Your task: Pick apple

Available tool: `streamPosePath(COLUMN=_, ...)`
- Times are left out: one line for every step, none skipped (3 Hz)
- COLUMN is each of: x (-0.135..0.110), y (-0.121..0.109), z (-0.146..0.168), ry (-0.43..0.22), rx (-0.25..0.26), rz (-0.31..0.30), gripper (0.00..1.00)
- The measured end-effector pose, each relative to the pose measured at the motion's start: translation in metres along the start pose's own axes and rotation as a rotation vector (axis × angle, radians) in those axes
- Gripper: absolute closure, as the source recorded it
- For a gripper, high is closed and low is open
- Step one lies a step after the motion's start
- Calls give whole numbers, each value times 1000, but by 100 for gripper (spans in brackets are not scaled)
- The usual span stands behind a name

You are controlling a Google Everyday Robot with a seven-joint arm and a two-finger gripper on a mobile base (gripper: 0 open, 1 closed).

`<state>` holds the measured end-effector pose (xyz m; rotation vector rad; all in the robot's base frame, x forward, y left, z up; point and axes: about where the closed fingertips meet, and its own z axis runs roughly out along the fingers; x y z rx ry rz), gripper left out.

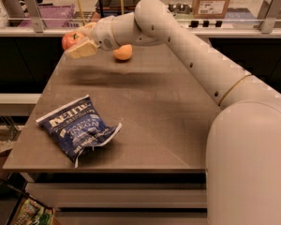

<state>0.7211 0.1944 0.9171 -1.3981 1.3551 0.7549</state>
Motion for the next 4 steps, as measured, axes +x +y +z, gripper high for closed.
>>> streamPosePath(x=-10, y=-3, z=-6, ry=-16, rx=-13, rz=-41, gripper=100)
streamPosePath(x=-20, y=-5, z=-11, ry=-28, rx=-14, rz=-84, gripper=100)
streamPosePath(x=-51, y=-5, z=-19, ry=8, rx=7, rz=-153, gripper=100)
streamPosePath(x=-53, y=-5, z=-19, ry=9, rx=8, rz=-156, gripper=100)
